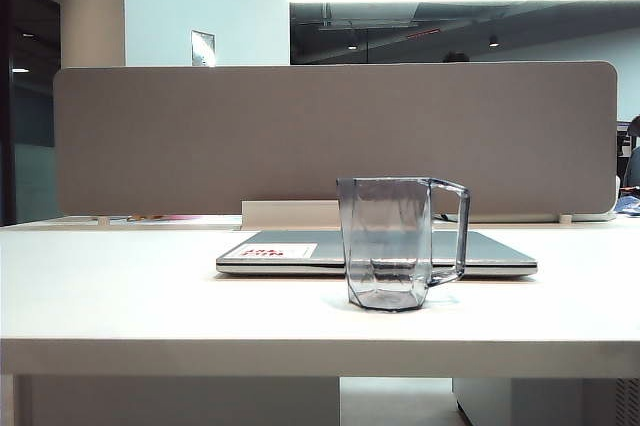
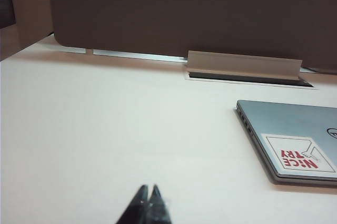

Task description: Pick up the water cup and place it on the side of the laptop close to you.

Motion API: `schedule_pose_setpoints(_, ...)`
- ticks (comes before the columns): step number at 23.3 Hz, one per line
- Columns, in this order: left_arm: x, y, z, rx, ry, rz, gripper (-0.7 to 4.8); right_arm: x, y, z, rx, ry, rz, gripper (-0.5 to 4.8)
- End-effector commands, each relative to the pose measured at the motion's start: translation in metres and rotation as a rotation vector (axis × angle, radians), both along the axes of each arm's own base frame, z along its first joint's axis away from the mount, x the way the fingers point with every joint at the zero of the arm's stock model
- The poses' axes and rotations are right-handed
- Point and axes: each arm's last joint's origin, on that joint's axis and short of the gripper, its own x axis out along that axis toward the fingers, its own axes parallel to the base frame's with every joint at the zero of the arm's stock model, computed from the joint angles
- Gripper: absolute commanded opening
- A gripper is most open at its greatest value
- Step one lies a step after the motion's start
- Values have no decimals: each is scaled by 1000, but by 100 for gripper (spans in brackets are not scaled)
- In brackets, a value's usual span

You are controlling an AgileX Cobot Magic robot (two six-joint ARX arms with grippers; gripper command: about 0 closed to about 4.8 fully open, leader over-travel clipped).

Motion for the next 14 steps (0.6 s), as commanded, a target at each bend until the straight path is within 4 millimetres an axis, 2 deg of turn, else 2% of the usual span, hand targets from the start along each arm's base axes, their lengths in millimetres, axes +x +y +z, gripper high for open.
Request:
schedule_pose_setpoints(1, 0, 0, 1, 3, -3, 0, -6, -1, -2, -6, -2, -10, -53, -1)
schedule_pose_setpoints(10, 0, 0, 1, 3, -3, 0, -5, -1, -2, -29, -19, 43, -56, -1)
schedule_pose_setpoints(14, 0, 0, 1, 3, -2, 0, -6, -2, -15, -35, 15, 30, -40, -1)
